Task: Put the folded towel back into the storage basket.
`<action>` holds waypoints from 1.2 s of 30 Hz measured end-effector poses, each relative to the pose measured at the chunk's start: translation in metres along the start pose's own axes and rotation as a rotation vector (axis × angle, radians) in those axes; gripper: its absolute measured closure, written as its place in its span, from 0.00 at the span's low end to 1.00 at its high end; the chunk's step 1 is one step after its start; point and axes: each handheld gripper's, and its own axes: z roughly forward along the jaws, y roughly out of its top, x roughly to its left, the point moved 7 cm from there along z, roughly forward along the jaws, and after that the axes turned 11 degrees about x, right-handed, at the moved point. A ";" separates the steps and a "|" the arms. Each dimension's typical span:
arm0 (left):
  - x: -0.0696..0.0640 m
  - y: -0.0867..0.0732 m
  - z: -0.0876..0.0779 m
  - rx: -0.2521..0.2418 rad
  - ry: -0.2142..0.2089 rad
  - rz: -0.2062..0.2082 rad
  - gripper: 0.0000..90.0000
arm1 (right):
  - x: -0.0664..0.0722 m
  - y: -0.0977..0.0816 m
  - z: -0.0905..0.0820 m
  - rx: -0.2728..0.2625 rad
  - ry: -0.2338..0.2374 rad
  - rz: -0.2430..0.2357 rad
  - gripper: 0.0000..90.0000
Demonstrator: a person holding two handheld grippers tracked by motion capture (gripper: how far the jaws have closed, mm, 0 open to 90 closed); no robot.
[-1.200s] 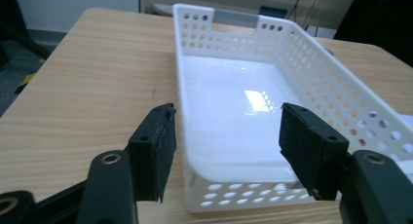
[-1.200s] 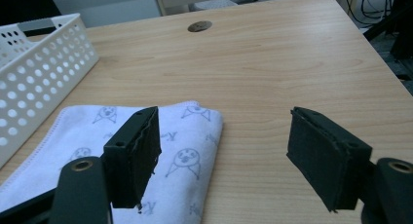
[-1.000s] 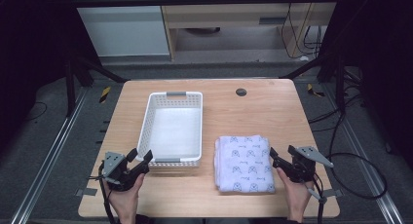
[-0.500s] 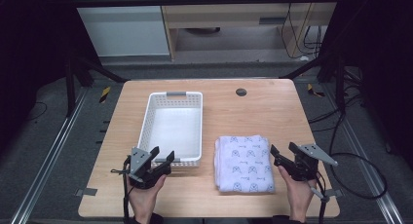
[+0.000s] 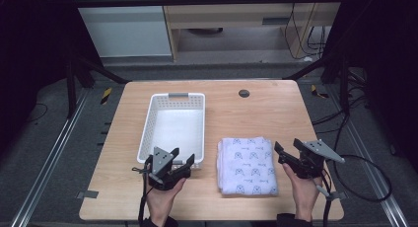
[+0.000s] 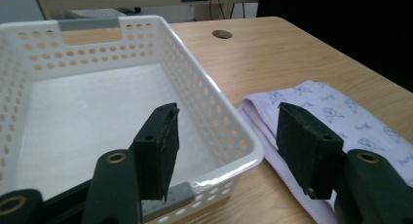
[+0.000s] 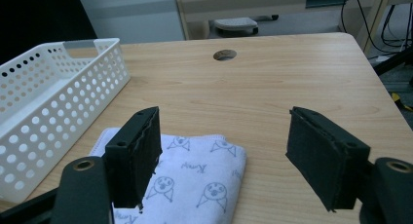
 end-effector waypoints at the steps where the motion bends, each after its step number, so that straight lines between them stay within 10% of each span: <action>1: 0.000 0.000 0.000 0.000 0.000 0.000 0.45 | 0.000 0.000 0.000 0.000 0.000 0.000 0.32; 36: -0.071 -0.028 0.046 0.136 -0.118 0.099 0.48 | 0.010 0.000 0.036 0.106 0.032 -0.066 0.29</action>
